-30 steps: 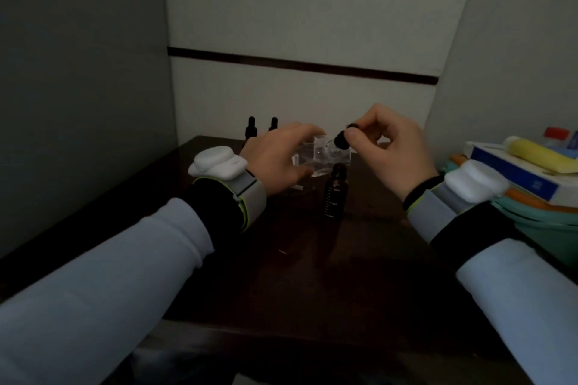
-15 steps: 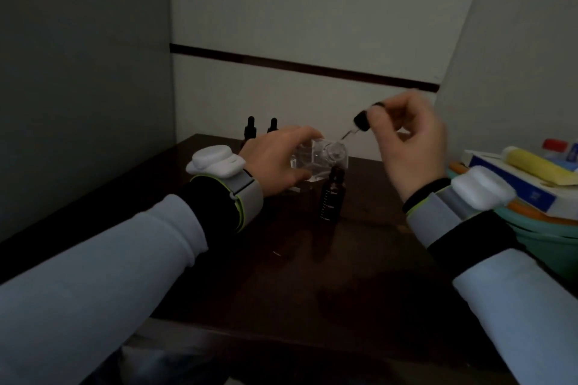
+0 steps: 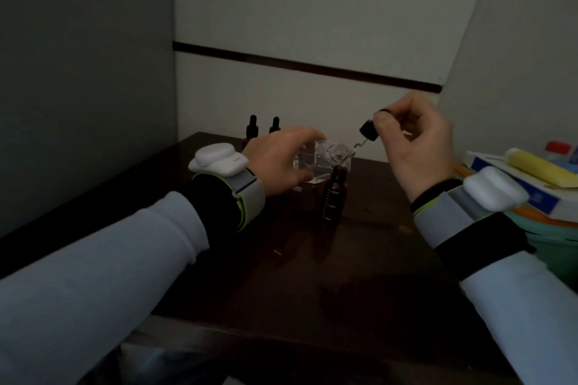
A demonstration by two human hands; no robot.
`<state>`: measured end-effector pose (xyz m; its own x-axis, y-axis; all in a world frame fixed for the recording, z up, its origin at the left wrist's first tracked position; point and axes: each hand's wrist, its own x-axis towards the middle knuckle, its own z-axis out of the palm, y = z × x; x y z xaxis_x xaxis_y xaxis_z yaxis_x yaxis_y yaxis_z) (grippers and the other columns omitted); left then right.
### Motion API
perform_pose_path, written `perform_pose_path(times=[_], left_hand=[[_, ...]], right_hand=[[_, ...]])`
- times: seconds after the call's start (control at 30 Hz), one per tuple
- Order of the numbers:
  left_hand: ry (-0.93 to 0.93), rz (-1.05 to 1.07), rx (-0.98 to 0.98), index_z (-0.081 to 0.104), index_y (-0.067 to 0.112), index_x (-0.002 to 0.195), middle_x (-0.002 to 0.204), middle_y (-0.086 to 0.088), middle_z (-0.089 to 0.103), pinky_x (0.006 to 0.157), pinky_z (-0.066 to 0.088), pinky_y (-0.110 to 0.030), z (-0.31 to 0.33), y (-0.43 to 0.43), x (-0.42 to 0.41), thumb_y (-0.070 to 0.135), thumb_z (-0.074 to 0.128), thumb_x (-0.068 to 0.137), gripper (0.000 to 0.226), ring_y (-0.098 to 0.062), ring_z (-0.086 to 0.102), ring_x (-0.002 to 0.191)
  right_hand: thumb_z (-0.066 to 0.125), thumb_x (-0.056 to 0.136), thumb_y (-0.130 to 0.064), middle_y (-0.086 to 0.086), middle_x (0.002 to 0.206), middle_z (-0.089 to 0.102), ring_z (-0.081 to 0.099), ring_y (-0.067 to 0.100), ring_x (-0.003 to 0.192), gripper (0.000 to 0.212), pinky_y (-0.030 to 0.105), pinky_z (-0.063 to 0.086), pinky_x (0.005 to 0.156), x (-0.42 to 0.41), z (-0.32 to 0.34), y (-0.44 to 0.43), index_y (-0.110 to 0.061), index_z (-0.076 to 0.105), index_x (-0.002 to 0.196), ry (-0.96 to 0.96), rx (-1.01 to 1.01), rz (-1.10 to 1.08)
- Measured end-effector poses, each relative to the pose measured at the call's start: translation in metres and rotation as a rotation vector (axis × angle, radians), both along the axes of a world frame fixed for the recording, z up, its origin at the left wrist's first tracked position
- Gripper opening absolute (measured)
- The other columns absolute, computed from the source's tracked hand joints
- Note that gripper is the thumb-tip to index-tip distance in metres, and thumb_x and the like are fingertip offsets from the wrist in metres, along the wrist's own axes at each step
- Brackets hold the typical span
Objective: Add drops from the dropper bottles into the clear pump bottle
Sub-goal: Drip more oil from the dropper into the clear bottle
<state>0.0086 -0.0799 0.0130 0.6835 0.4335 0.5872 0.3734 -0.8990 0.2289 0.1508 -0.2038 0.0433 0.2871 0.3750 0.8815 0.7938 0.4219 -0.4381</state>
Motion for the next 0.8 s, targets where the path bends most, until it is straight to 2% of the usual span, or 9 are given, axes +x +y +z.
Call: perform_pose_path(times=[0.6,0.73,0.8], left_hand=[[-0.017,-0.003,0.012,0.049,0.033,0.128,0.121,0.008,0.058,0.088,0.048,-0.039,0.0001,0.0002,0.0003,0.028,0.072,0.078,0.055,-0.016,0.056,0.110],[-0.013,-0.002,0.016,0.048,0.033,0.129,0.121,0.008,0.058,0.088,0.048,-0.039,0.0008,0.0007,-0.0001,0.029,0.071,0.079,0.054,-0.016,0.055,0.110],[-0.012,0.001,0.019,0.048,0.034,0.129,0.121,0.009,0.058,0.088,0.048,-0.039,0.0006,0.0011,0.0002,0.029,0.070,0.079,0.054,-0.016,0.055,0.110]], right_hand=[[0.058,0.080,-0.016,-0.010,0.060,0.046,0.045,-0.002,0.055,0.023,0.008,0.033,0.052,0.0007,-0.0022,0.0010,-0.028,0.046,0.064,-0.056,-0.048,0.025],[0.057,0.081,-0.016,-0.011,0.063,0.047,0.045,-0.003,0.056,0.023,0.011,0.036,0.053,0.0009,0.0016,-0.0038,-0.030,0.045,0.068,-0.019,0.084,-0.013],[0.057,0.083,-0.016,-0.016,0.064,0.048,0.046,-0.005,0.057,0.023,0.009,0.036,0.053,0.0009,0.0044,-0.0062,-0.031,0.045,0.070,0.028,0.163,-0.018]])
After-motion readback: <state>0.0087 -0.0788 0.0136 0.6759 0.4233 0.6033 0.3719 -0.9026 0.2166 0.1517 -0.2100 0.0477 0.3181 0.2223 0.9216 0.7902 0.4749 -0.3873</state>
